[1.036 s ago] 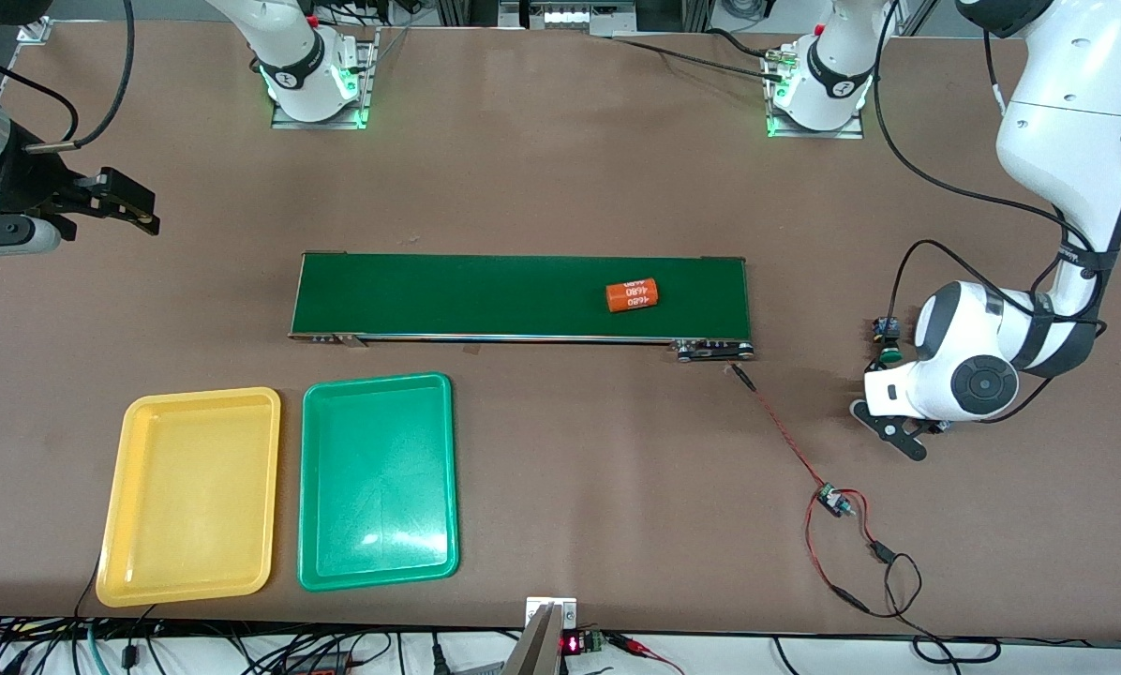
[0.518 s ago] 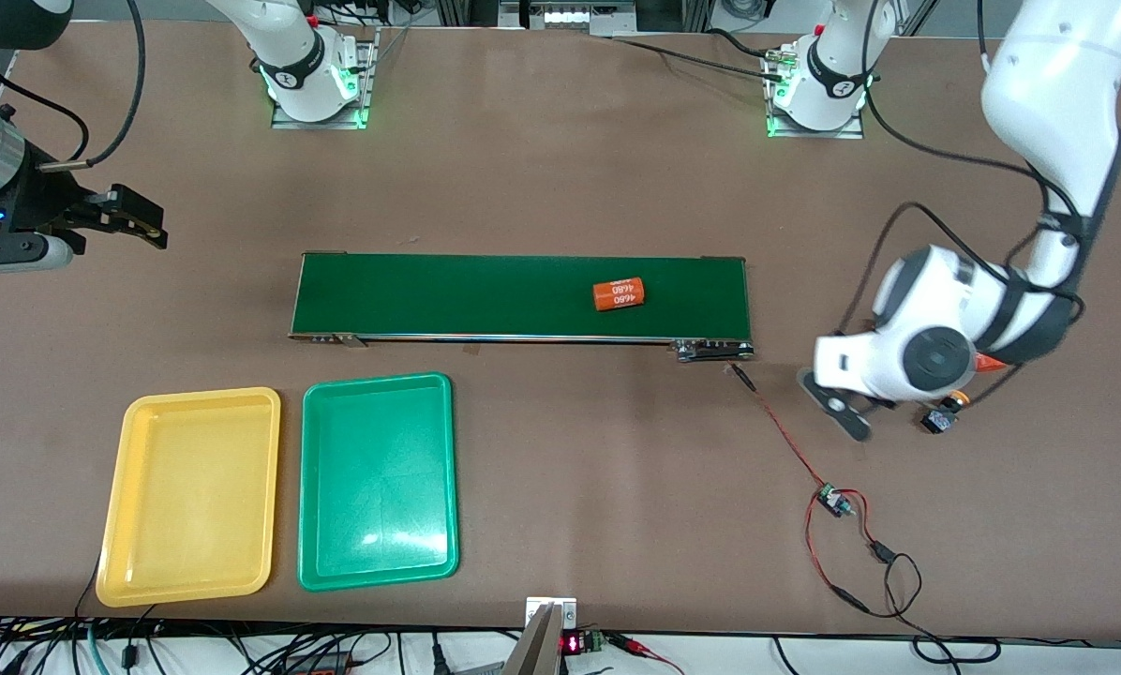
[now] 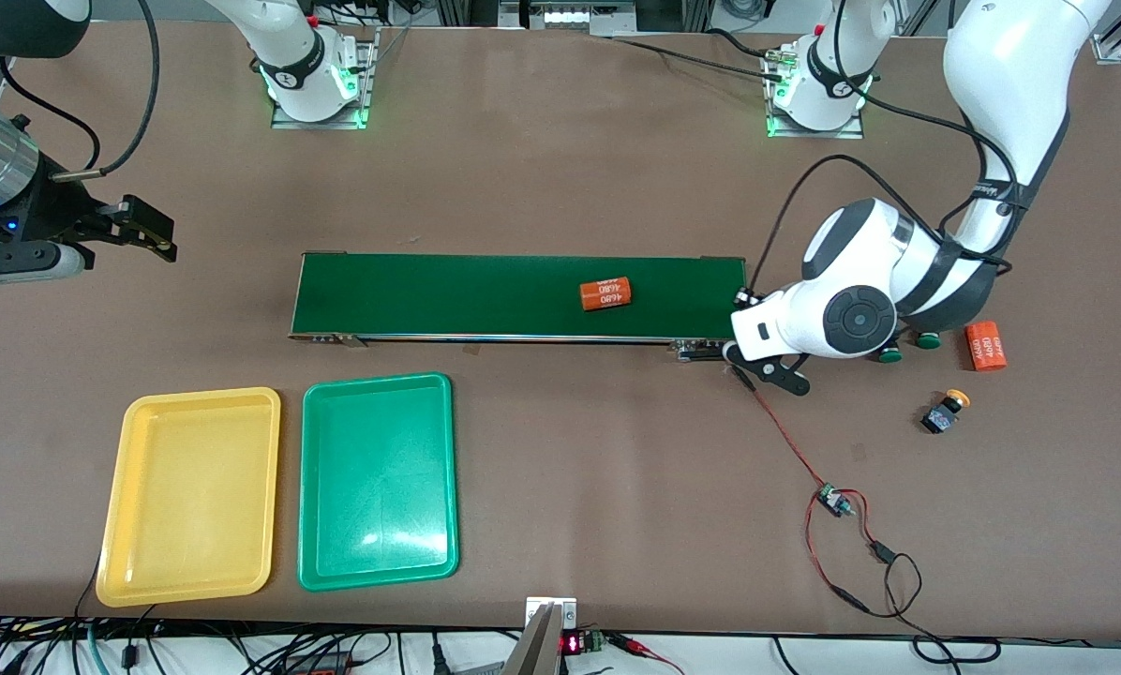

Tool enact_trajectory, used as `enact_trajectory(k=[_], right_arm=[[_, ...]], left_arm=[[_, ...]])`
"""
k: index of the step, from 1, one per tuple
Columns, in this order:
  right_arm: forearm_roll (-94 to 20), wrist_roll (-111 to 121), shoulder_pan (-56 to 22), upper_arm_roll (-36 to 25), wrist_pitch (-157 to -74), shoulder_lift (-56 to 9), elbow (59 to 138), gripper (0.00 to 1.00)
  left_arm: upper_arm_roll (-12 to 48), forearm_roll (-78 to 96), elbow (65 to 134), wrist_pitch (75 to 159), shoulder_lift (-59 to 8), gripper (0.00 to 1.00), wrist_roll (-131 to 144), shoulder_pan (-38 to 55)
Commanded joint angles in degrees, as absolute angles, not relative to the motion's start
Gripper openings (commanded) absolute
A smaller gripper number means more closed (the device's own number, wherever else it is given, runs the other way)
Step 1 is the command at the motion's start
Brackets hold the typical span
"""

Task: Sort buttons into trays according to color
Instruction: 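Place the yellow-capped button on the conveyor belt with the left gripper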

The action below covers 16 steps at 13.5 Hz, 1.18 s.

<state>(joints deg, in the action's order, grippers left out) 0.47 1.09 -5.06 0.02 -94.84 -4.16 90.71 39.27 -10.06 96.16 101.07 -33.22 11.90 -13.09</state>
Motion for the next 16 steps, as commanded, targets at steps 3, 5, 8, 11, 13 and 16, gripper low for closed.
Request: enact_trajectory(k=[3, 5, 8, 11, 13, 16], right_arm=[[1.31, 1.06, -9.38, 0.09, -96.50, -8.70, 89.39, 1.00], [1.49, 1.05, -9.67, 0.09, -99.83, -9.14, 88.77, 1.00], [1.49, 1.05, -9.67, 0.00, -104.24, -9.58, 88.77, 1.00], [1.67, 1.23, -9.14, -0.09, -103.54, -9.58, 88.86, 1.00], [1.49, 1.41, -8.09, -0.53, -103.45, -9.41, 88.77, 1.00], [0.70, 1.58, -6.51, -0.44, -104.50, -10.71, 88.77, 1.00]], left_arm=[[41.57, -8.70, 99.75, 103.78, -33.31, 0.22, 31.81, -8.27], [41.57, -8.70, 104.13, 110.18, -33.40, 0.24, 35.14, -8.00], [41.57, -8.79, 105.56, 112.50, -33.40, 0.76, 36.39, -8.00], [41.66, -8.79, 102.76, 108.92, -32.70, 1.00, 36.65, -8.44], [41.57, -9.31, 96.19, 101.64, -32.78, 1.00, 36.65, -8.18], [40.43, -9.58, 86.69, 92.83, -32.87, 1.00, 36.12, -9.57]])
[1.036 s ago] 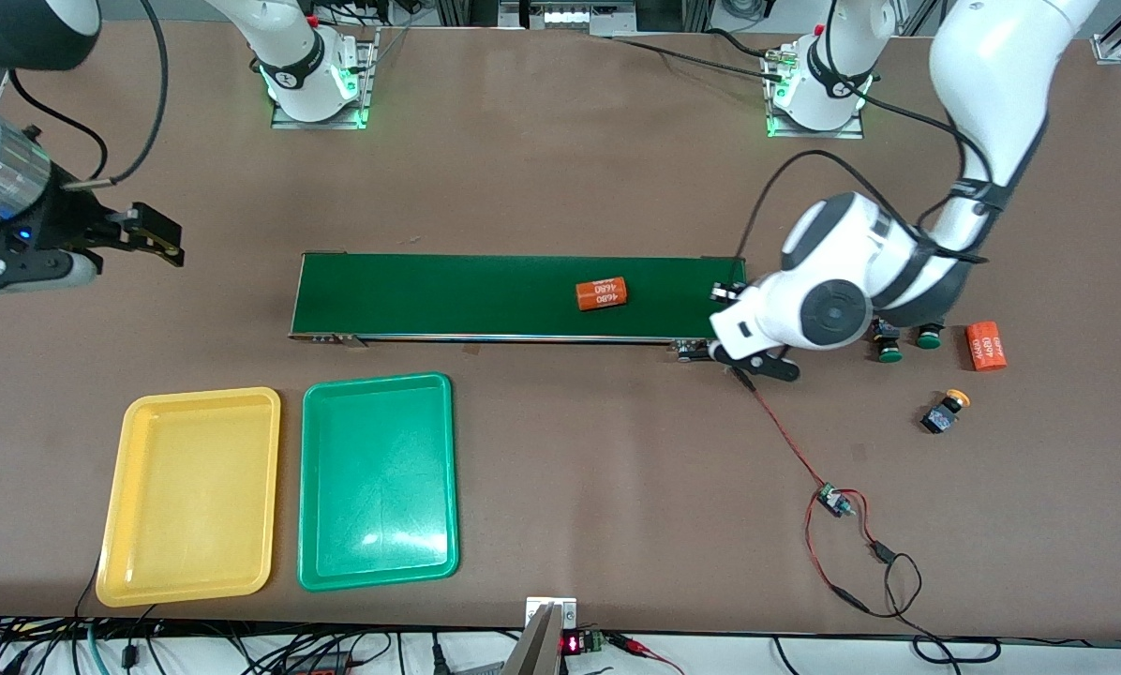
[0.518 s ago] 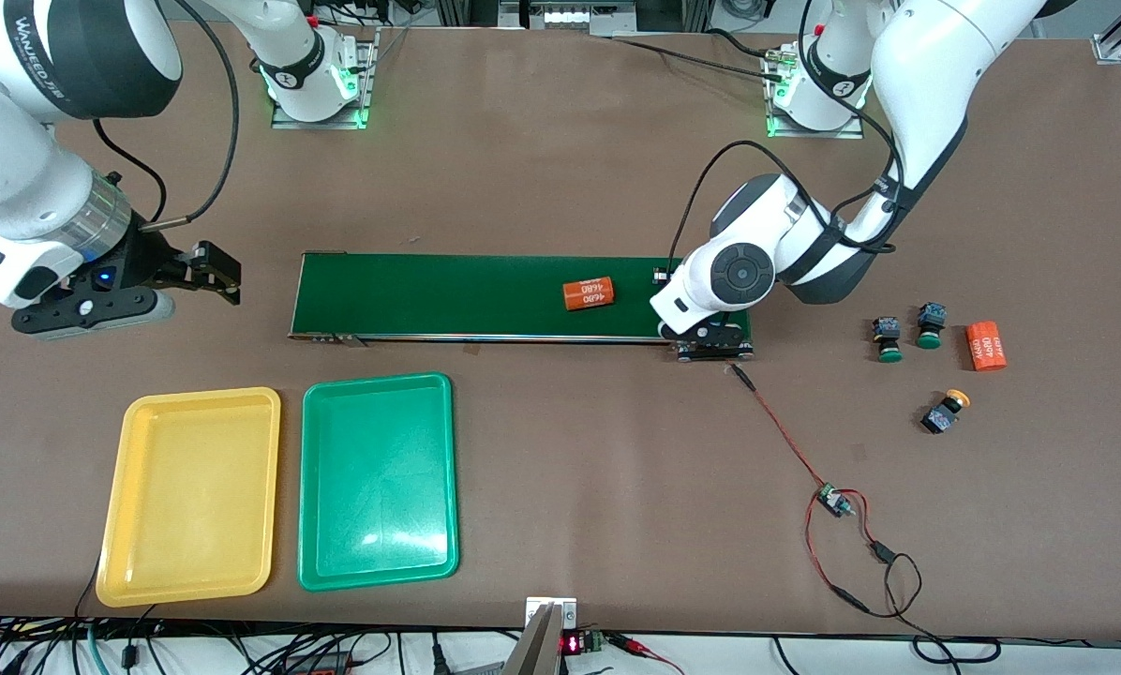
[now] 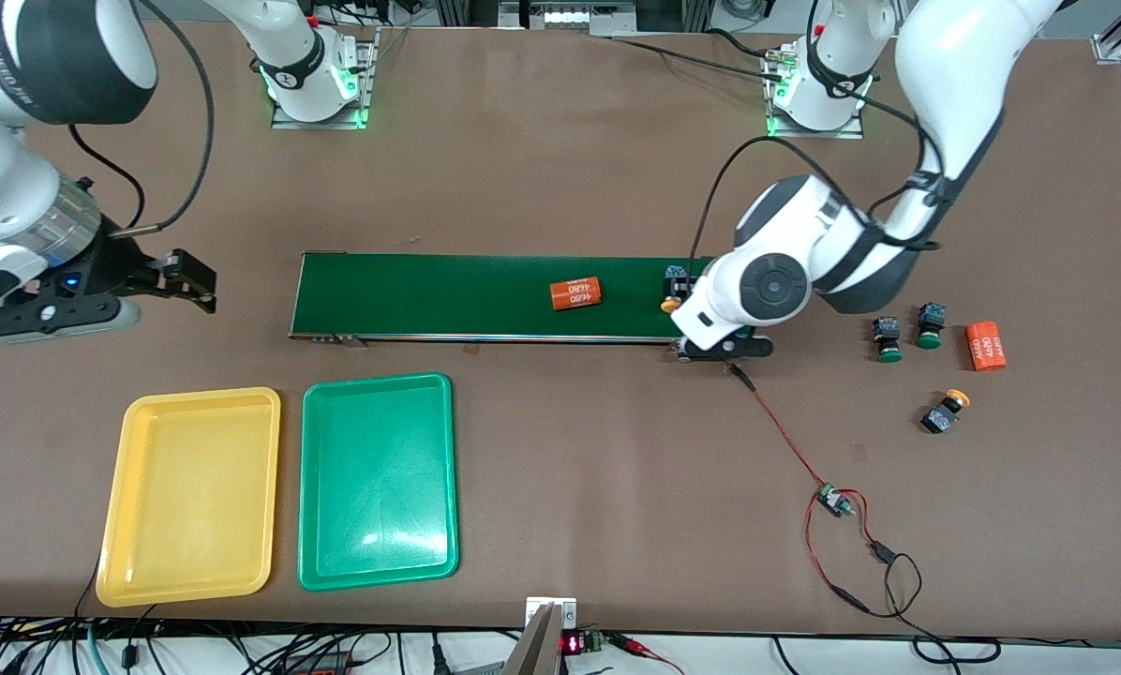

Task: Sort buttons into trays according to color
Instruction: 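Place the yellow-capped button on the conveyor belt with the left gripper, then grasp the second yellow-capped button with the left gripper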

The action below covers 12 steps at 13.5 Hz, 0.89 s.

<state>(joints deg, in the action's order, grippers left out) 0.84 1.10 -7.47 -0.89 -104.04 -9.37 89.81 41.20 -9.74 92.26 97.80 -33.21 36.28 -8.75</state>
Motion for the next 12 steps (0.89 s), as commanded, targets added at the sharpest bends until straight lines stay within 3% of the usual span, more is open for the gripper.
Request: enact_trajectory(k=[1, 6, 8, 12], right_arm=[[0.79, 1.58, -6.68, -0.35, -105.37, -11.33, 88.42, 1.00], [0.79, 1.14, -11.07, 0.09, -105.22, -11.51, 88.42, 1.00], [0.53, 0.88, -10.29, -0.44, -100.92, -11.34, 88.33, 1.00], [0.09, 0.88, -9.23, -0.44, -101.16, -12.47, 87.89, 1.00]], left_arm=[[39.82, -9.67, 84.83, 91.68, -33.05, 1.00, 36.04, -10.45], [31.47, -21.85, 83.76, 91.75, -34.62, 1.00, 34.73, -12.04], [30.24, -27.39, 83.76, 92.02, -36.73, 1.00, 27.82, -12.92], [29.79, -38.74, 83.85, 96.84, -39.63, 1.00, 13.58, -16.69]])
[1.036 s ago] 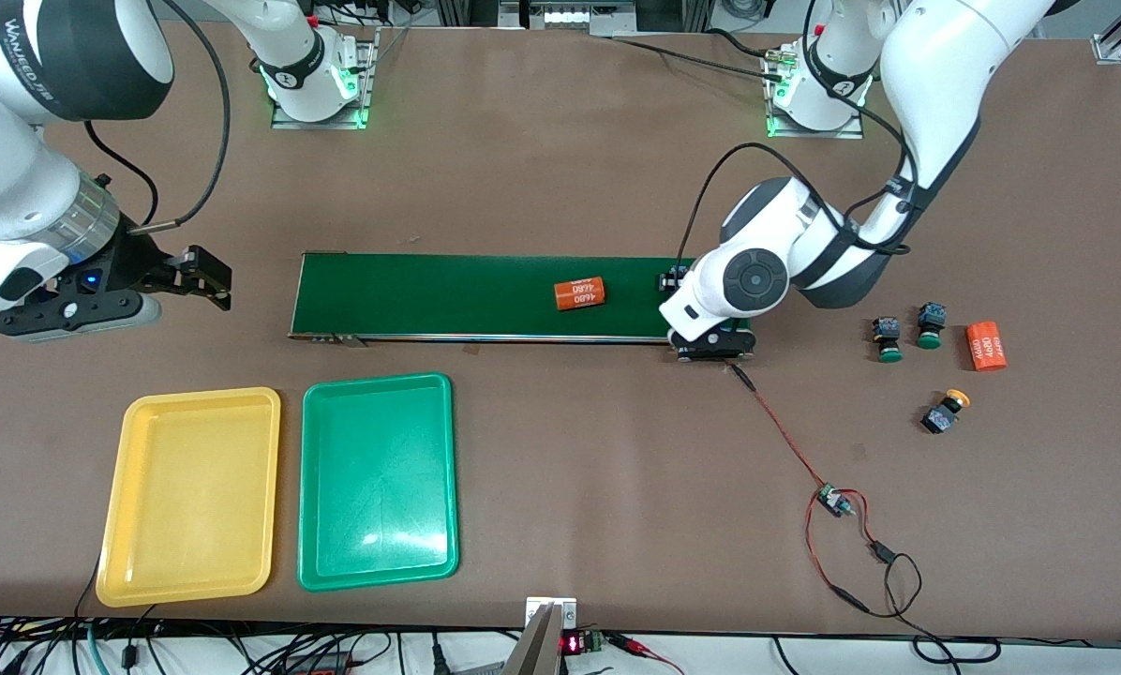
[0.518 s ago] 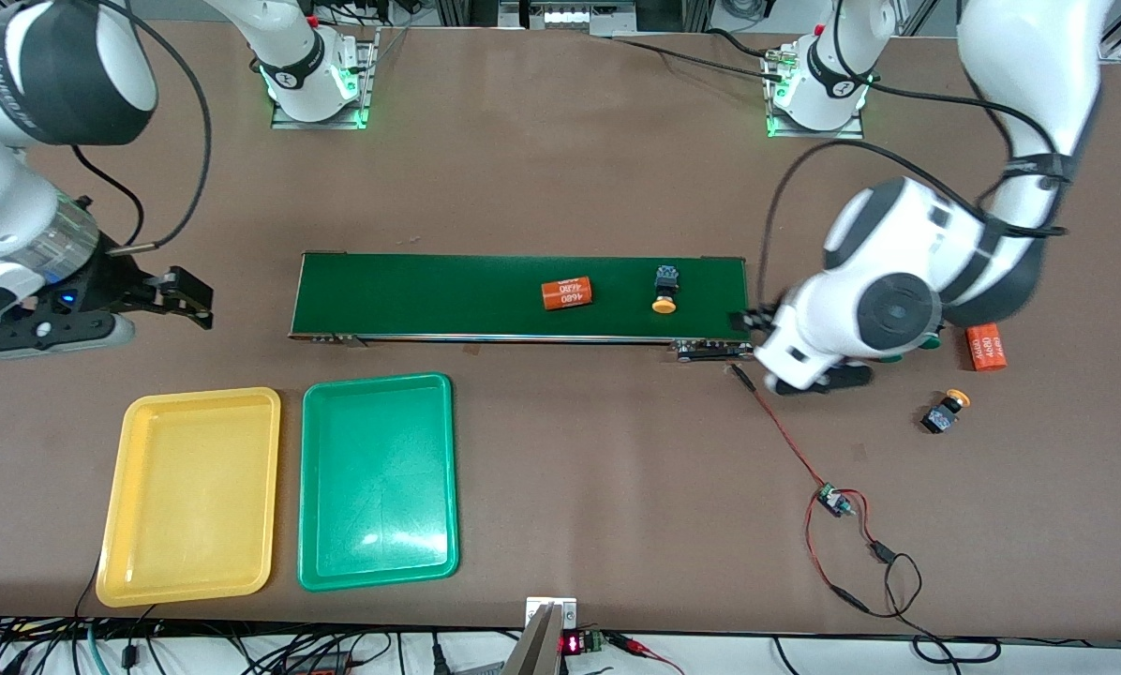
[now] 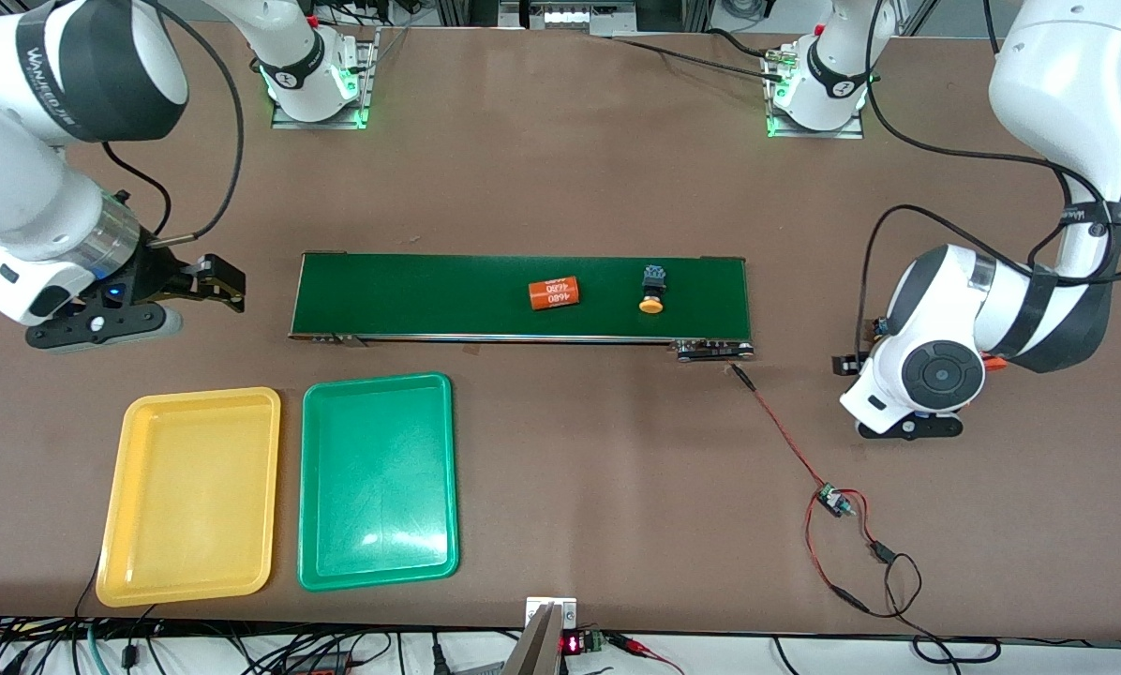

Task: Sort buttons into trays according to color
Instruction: 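Grasp the second yellow-capped button with the left gripper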

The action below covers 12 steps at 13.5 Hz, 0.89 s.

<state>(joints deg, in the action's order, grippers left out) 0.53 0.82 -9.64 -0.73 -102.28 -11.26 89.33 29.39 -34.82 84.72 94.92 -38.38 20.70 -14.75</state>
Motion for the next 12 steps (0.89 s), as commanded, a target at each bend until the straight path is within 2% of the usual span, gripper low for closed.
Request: enact_trajectory(k=[1, 3, 5, 7, 9, 12], right_arm=[[0.00, 0.88, -9.14, -0.44, -101.25, -12.74, 87.72, 1.00], [0.00, 0.97, -8.18, -0.44, -100.90, -13.36, 87.80, 1.00], [0.09, 1.58, -7.82, -0.44, -100.64, -13.53, 87.98, 1.00], [-0.35, 1.67, -8.00, -0.26, -97.32, -13.53, 87.98, 1.00], [-0.35, 1.67, -9.13, 0.17, -94.32, -13.01, 87.89, 1.00], [-0.09, 0.88, -13.43, 0.09, -95.27, -12.92, 87.37, 1.00]], left_arm=[[29.71, -38.93, 83.76, 97.64, -40.60, 1.00, 8.49, -17.66], [29.27, -39.81, 84.11, 102.02, -41.22, 1.00, -2.15, -19.33], [26.21, -40.60, 84.02, 104.66, -42.36, 1.00, -9.02, -19.34], [24.27, -40.52, 83.94, 109.31, -44.64, 1.00, -16.14, -20.29], [24.00, -40.52, 84.11, 113.80, -46.92, 1.00, -20.03, -22.05], [23.12, -41.48, 84.29, 120.39, -49.83, 1.00, -23.71, -24.34]])
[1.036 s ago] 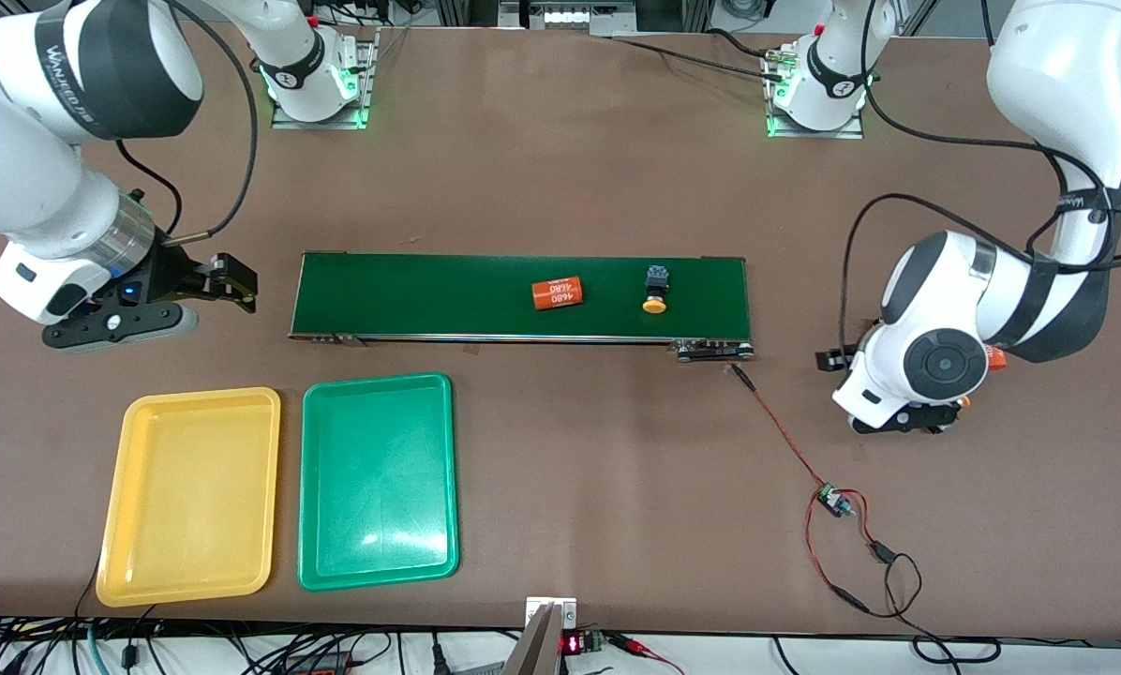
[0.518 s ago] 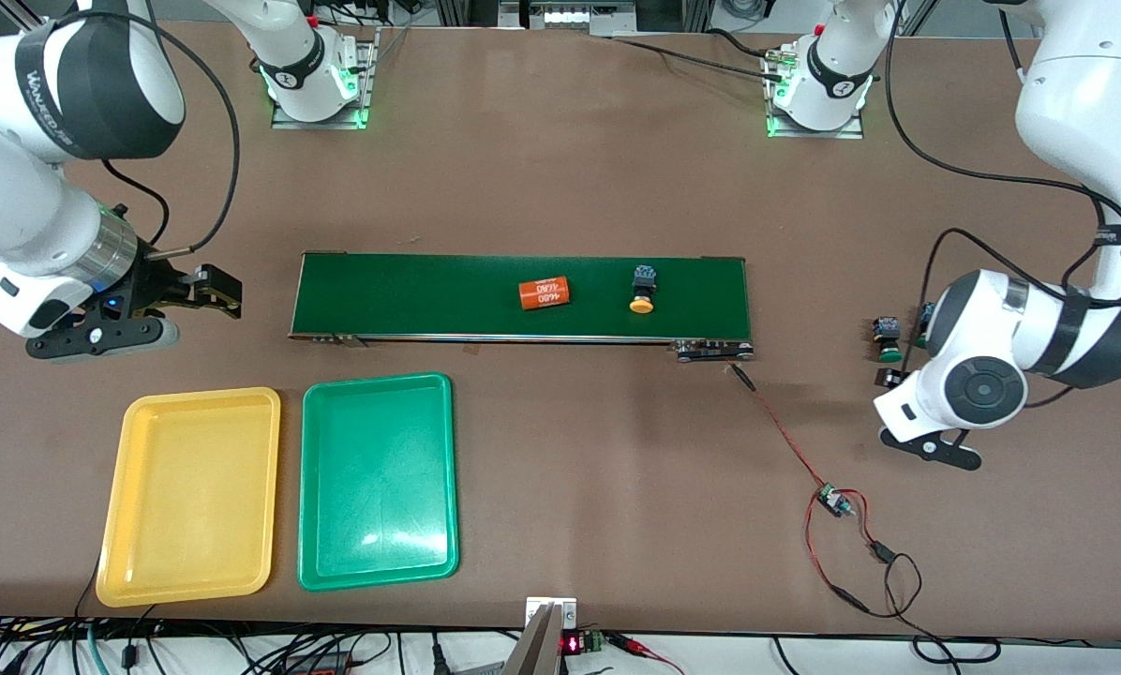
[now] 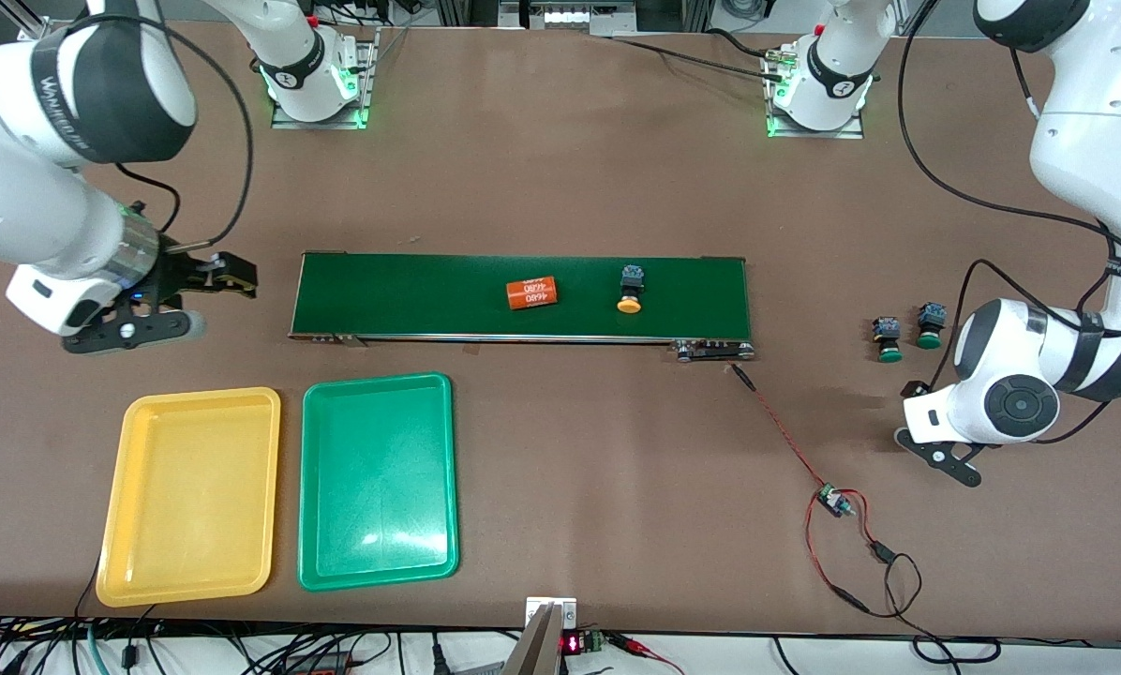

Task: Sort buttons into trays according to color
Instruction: 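Grasp the second yellow-capped button with the left gripper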

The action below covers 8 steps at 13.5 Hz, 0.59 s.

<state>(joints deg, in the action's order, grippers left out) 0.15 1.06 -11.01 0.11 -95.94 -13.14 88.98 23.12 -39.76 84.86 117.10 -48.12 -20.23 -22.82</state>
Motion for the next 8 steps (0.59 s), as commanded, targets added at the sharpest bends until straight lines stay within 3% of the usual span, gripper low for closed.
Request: enact_trajectory(k=[1, 3, 4, 5, 6, 7, 8], right_arm=[[0.17, 0.97, -13.71, 0.09, -95.27, -12.92, 85.45, 1.00], [-0.35, 0.79, -12.57, -0.35, -95.36, -13.36, 84.20, 1.00], [-0.96, 0.79, -11.79, -0.44, -95.97, -13.53, 84.11, 1.00], [-3.49, 0.88, -10.73, -0.44, -98.24, -13.54, 84.20, 1.00], [-6.04, 0.88, -10.11, -0.53, -100.35, -13.62, 84.20, 1.00], [-6.41, 1.14, -9.67, -0.44, -101.15, -13.71, 84.29, 1.00], [-5.81, 1.58, -9.58, -0.44, -100.73, -13.71, 84.37, 1.00]], left_arm=[[23.03, -41.40, 84.37, 121.80, -50.62, 1.00, -25.21, -25.04], [23.11, -41.31, 84.90, 121.90, -50.80, 1.00, -26.37, -25.58], [23.12, -41.05, 84.90, 121.90, -50.71, 0.85, -25.85, -25.58], [23.03, -41.13, 84.90, 121.64, -50.71, 0.62, -26.27, -25.49], [23.11, -41.05, 84.99, 121.03, -50.54, 0.34, -26.02, -25.40], [23.12, -41.04, 84.99, 120.16, -50.45, 0.19, -26.36, -25.49], [23.20, -40.70, 84.99, 119.71, -50.28, 0.15, -26.28, -25.49]])
